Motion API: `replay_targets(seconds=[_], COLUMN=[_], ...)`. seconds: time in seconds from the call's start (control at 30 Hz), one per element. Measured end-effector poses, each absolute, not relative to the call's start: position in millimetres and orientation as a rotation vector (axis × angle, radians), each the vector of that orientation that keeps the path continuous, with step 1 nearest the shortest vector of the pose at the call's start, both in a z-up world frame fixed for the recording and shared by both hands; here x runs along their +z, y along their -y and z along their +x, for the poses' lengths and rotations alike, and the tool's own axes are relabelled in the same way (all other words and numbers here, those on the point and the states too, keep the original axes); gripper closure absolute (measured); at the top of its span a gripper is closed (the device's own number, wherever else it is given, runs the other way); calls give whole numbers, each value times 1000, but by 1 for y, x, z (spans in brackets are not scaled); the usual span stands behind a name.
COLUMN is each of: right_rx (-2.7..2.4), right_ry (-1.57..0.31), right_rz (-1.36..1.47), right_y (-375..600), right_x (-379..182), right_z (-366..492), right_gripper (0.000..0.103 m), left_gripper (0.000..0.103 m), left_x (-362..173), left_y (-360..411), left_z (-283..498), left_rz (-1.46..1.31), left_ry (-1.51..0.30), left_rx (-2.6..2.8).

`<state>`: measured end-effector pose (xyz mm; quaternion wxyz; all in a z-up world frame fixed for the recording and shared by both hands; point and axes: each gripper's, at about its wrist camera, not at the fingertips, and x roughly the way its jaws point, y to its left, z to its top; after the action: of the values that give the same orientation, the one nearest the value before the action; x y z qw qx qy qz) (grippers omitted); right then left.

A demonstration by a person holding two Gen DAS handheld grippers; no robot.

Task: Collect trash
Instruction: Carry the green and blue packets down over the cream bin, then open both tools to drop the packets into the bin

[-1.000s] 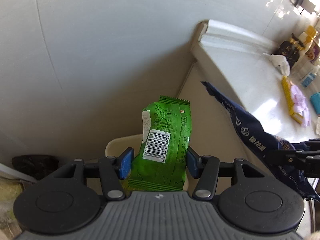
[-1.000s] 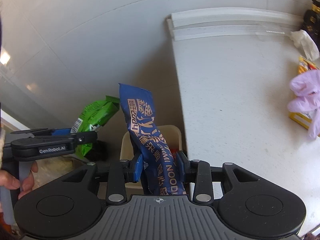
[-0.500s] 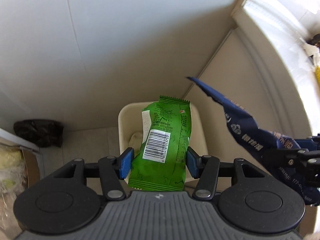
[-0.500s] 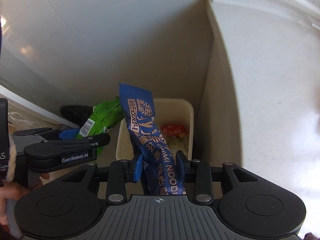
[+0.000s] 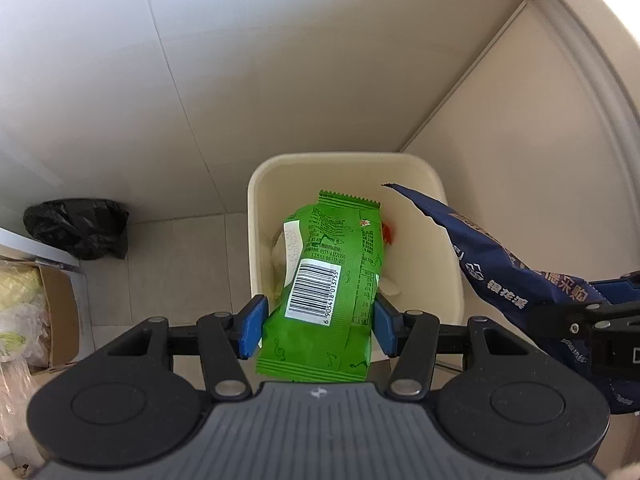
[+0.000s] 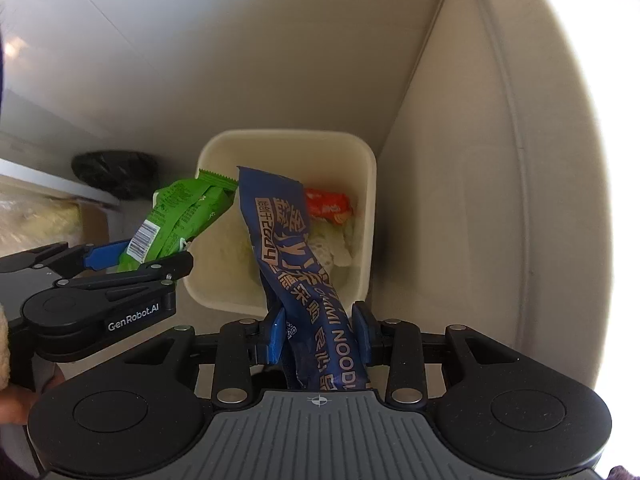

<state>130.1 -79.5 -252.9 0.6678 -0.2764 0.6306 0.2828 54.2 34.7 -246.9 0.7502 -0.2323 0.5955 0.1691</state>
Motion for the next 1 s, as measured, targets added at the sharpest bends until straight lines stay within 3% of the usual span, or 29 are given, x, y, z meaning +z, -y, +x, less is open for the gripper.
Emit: replay_targets(seconds=[0.43,0.5,0.57,0.63,0.7,1.0], right_rx=[587,586,585,585,597,600], right_ry=[-1460,-1454,-1455,-1464,-1461,-1441], right_rz=[-779,-778,-769,-755,-743,-759], right_y=[54,51,63,70,72,66], right_x=[-290,-290,-286,-280,-284,-278], right_z=[137,135,126,123,128,131], right_gripper=[66,66,62,50,45,43], left_gripper=[51,48,37,34,30,25], left_x=[-287,-289,-292,-291,-292,-292], left_y=[-39,-37,-36,-32,-31,-29], left_z=[70,71,71,71,71,72], left_rz=[-525,-513,-509,-506,-495,-494], left_ry=[-1387,-1394,-1407,-1413,-1419,-1428], left_rx=[363,361,352,342,339,341])
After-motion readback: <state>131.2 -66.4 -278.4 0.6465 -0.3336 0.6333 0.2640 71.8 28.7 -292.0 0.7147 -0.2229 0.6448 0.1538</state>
